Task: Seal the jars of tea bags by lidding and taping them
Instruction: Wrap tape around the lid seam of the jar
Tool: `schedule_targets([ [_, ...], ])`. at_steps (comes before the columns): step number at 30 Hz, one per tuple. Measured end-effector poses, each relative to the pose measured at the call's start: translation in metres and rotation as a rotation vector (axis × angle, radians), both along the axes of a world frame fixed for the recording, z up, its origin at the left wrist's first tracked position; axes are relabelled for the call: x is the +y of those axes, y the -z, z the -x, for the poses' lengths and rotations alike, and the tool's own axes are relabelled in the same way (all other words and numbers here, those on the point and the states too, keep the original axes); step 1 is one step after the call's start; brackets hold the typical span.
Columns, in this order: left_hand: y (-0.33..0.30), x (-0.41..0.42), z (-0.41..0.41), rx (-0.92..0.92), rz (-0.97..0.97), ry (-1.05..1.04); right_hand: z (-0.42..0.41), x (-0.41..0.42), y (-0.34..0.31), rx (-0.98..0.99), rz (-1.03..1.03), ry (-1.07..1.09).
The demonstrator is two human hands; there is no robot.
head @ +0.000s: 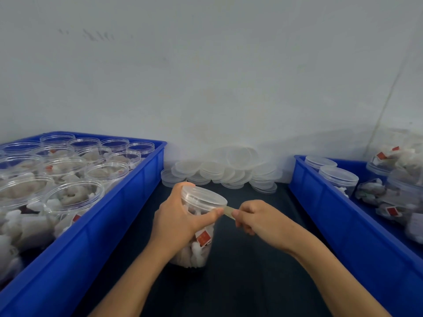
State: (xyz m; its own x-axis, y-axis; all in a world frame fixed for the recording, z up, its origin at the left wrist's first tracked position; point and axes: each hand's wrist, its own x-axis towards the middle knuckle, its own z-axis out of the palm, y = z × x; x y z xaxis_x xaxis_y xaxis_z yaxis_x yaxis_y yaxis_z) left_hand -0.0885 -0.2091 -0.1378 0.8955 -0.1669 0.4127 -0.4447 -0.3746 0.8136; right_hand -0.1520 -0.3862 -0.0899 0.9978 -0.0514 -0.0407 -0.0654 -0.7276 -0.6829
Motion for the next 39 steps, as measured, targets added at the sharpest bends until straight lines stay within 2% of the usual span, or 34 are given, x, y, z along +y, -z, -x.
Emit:
schedule_targets([
  [7, -0.002, -0.003, 0.003, -0.012, -0.037, 0.004, -0.005, 0.01, 0.012, -0.055, 0.064, 0.156],
  [21, -0.002, -0.019, 0.017, -0.131, -0.14, -0.126, -0.013, 0.005, 0.024, -0.024, 0.138, 0.239],
  [28, -0.007, -0.024, 0.011, -0.1, -0.222, -0.125, -0.015, 0.004, 0.028, -0.02, 0.097, 0.274],
  [39, -0.001, -0.02, 0.008, -0.105, -0.151, -0.142, -0.02, 0.015, 0.028, -0.03, 0.027, 0.323],
])
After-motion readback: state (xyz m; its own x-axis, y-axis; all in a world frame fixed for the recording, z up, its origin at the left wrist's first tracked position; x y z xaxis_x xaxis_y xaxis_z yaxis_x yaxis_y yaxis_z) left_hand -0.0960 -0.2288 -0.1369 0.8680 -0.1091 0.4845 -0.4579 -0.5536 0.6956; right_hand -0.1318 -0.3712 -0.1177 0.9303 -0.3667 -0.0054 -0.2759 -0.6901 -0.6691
